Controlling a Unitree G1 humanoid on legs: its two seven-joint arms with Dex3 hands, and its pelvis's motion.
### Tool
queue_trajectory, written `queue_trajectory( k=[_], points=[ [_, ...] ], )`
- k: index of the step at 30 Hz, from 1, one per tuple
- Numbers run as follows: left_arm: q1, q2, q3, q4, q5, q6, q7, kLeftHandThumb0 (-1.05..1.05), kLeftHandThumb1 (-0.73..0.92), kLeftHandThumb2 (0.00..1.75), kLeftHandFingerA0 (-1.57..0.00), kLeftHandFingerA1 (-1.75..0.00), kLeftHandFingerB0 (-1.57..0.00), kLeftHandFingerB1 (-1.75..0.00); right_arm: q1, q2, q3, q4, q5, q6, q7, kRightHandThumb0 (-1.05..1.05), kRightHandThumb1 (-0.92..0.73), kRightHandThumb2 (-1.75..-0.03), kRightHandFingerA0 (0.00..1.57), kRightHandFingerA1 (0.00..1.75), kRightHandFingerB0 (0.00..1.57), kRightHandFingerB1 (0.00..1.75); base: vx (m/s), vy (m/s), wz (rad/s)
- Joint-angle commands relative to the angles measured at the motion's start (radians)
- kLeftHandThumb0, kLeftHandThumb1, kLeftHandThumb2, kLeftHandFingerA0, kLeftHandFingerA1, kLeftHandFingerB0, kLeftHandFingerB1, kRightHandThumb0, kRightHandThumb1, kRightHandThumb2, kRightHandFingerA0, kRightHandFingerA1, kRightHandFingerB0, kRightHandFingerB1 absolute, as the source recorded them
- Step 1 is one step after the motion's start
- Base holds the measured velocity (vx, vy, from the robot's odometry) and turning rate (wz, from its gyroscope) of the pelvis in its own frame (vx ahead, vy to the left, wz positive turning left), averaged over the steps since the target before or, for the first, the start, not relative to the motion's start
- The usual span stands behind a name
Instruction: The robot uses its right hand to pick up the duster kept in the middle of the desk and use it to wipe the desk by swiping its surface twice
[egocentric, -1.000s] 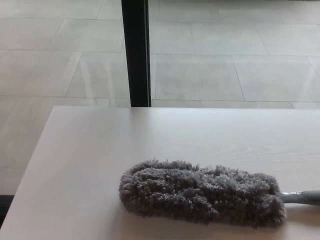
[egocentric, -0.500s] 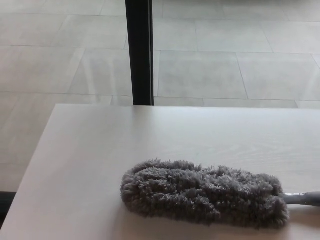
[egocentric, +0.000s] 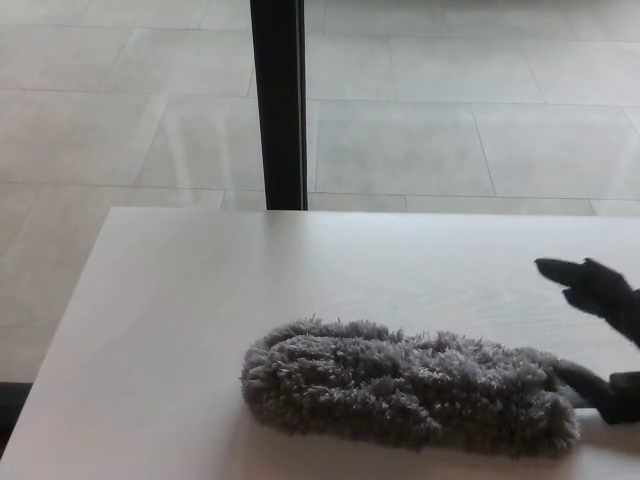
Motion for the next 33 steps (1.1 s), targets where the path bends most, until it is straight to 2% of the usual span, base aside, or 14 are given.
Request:
queue_trajectory(
  k=[1,2,3,4,5,6,7,8,12,17,24,25,26,33],
  points=[
    [0.012,0.055,-0.004,0.017,-0.018,-0.070,-0.028,-1.05,0.48,0.76,-0.87,-1.18,-0.64,-1.28,-0.062,-0.029,0.267,0.088,-0.378,-0.154,0.001,-0.85,-0.57,-0.98,0.00,0.35,0.11,0.35,0.00,0.000,0.00],
    [0.010,0.058,-0.005,0.014,-0.018,-0.067,-0.028,-1.05,0.47,0.77,-0.88,-1.20,-0.67,-1.28,-0.075,-0.025,0.284,0.101,-0.389,-0.146,-0.007,-0.85,-0.57,-0.96,0.00,0.33,0.11,0.35,0.00,0.000,0.00],
    [0.009,0.062,-0.005,0.008,-0.019,-0.065,-0.030,-1.05,0.32,1.07,-0.87,-1.25,-0.64,-1.38,-0.093,-0.015,0.303,0.118,-0.404,-0.135,-0.018,-0.81,-0.54,-0.95,0.02,0.36,0.08,0.36,0.00,0.000,0.00],
    [0.009,0.062,-0.005,0.006,-0.019,-0.064,-0.030,-1.05,0.32,1.07,-0.87,-1.25,-0.64,-1.38,-0.101,-0.012,0.313,0.130,-0.411,-0.135,-0.031,-0.81,-0.54,-0.95,0.02,0.36,0.08,0.36,0.00,0.000,0.00],
    [0.011,0.063,-0.010,0.007,-0.013,-0.072,-0.030,-1.05,0.48,0.77,-0.87,-1.20,-0.66,-1.29,-0.113,-0.006,0.325,0.149,-0.416,-0.135,-0.040,-0.83,-0.55,-0.95,0.02,0.34,0.08,0.36,0.00,0.000,0.00],
    [0.008,0.064,-0.015,0.009,-0.007,-0.076,-0.025,-1.05,0.42,0.95,-0.83,-1.21,-0.67,-1.31,-0.124,-0.003,0.339,0.161,-0.429,-0.132,-0.050,-0.85,-0.56,-0.96,0.00,0.31,0.10,0.35,0.00,0.000,0.00],
    [0.008,0.064,-0.015,0.009,-0.007,-0.076,-0.025,-1.05,0.42,0.95,-0.83,-1.21,-0.67,-1.31,-0.127,-0.005,0.345,0.165,-0.429,-0.132,-0.054,-0.85,-0.56,-0.96,0.00,0.31,0.10,0.35,0.00,0.000,0.00],
    [0.004,0.067,-0.013,0.009,-0.011,-0.074,-0.032,-1.05,0.49,0.76,-0.84,-1.19,-0.64,-1.26,-0.149,0.009,0.367,0.195,-0.451,-0.139,-0.081,-0.90,-0.59,-0.96,0.02,0.25,0.01,0.30,0.00,0.000,0.00],
    [-0.003,0.068,-0.020,-0.001,-0.006,-0.064,-0.025,-1.05,0.50,0.76,-0.81,-1.20,-0.62,-1.27,-0.166,0.040,0.415,0.214,-0.472,-0.102,-0.105,-0.94,-0.59,-0.93,0.00,0.09,0.06,0.33,0.00,0.000,0.00],
    [-0.005,0.062,-0.017,0.005,-0.013,-0.071,-0.036,-1.05,0.48,0.76,-0.88,-1.16,-0.67,-1.24,-0.217,0.076,0.530,0.325,-0.599,-0.088,-0.218,-0.96,-0.59,-0.93,0.00,0.12,0.08,0.28,0.00,0.000,0.00],
    [-0.015,0.065,-0.012,0.003,-0.021,-0.063,-0.046,-1.05,0.44,0.74,-0.90,-1.11,-0.78,-1.12,-0.278,0.093,0.589,0.400,-0.683,-0.059,-0.376,-0.85,-0.55,-0.95,0.01,0.35,0.00,0.37,0.00,0.000,0.00],
    [-0.016,0.065,-0.014,0.004,-0.019,-0.065,-0.046,-1.05,0.45,0.74,-0.90,-1.11,-0.79,-1.11,-0.281,0.094,0.593,0.404,-0.681,-0.059,-0.382,-0.80,-0.70,-0.61,0.00,0.41,0.04,0.39,0.00,0.000,0.00],
    [-0.021,0.065,-0.016,0.008,-0.015,-0.070,-0.045,-1.05,0.43,0.72,-0.91,-1.07,-0.86,-1.03,-0.278,0.097,0.598,0.410,-0.690,-0.061,-0.418,-0.77,-0.49,-0.89,0.00,0.37,0.06,0.43,0.00,0.000,0.00],
    [-0.038,0.068,-0.031,0.013,0.001,-0.088,-0.039,-1.05,0.44,0.73,-0.90,-1.08,-0.83,-1.04,-0.238,0.130,0.668,0.496,-0.778,-0.035,-0.680,-0.56,-0.55,-0.75,0.00,0.33,0.04,0.45,0.00,0.000,0.00]
  ],
)
